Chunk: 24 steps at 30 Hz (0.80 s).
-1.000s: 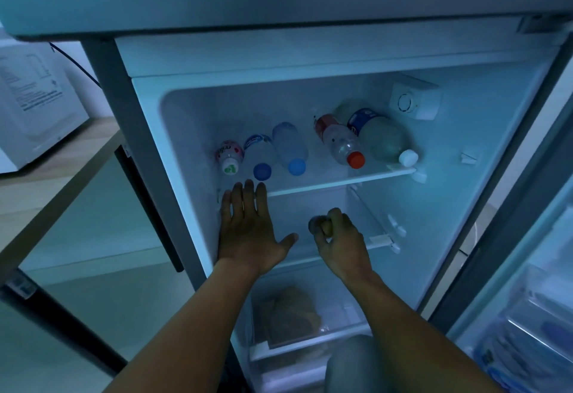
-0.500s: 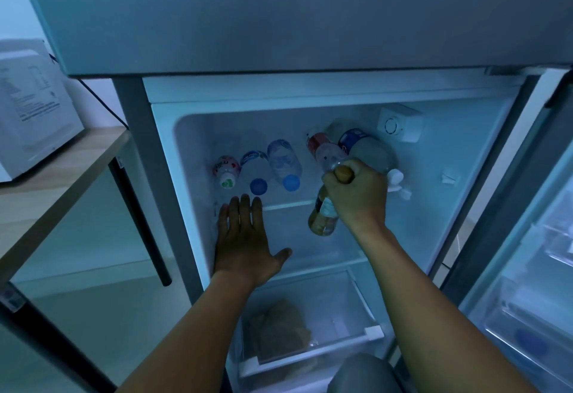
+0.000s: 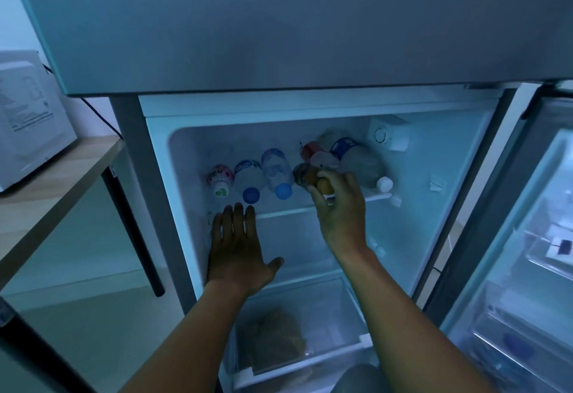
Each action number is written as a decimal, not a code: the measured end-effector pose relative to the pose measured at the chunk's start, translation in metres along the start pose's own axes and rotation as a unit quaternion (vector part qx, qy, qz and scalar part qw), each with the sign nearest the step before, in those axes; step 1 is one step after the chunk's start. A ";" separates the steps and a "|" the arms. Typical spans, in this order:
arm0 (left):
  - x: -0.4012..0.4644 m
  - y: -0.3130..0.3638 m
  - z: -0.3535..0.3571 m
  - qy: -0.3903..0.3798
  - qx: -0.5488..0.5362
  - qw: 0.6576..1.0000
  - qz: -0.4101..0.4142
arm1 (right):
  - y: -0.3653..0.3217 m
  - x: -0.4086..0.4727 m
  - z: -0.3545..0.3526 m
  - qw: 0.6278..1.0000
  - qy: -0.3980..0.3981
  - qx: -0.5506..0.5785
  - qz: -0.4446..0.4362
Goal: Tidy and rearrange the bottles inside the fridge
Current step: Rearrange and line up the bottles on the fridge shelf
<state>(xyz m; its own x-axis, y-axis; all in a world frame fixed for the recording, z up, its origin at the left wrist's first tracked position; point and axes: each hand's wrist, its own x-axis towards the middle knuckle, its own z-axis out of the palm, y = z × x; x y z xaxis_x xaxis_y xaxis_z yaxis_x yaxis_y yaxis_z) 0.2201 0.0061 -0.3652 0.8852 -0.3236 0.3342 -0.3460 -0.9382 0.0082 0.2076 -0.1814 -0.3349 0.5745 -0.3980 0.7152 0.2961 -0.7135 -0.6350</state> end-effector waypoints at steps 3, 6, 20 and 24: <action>0.001 0.000 -0.001 0.000 0.002 1.000 0.002 | 0.015 -0.016 0.008 0.998 -0.050 -0.039 0.006; 0.000 0.000 0.000 -0.003 -0.002 1.000 0.000 | 0.011 -0.038 0.013 0.995 -0.063 -0.074 0.011; 0.002 -0.001 0.007 0.016 -0.006 1.000 0.002 | -0.002 -0.030 0.020 0.956 -0.224 -0.189 -0.019; 0.002 0.000 0.007 0.015 -0.004 1.000 0.002 | -0.005 -0.004 0.022 0.940 -0.285 -0.189 0.004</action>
<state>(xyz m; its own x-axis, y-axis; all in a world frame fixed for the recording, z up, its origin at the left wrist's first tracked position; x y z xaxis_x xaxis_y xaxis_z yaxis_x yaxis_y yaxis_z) 0.2240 0.0047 -0.3712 0.8740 -0.3229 0.3631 -0.3520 -0.9359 0.0152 0.2204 -0.1641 -0.3410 0.9225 -0.1076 0.3707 0.0599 -0.9087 -0.4130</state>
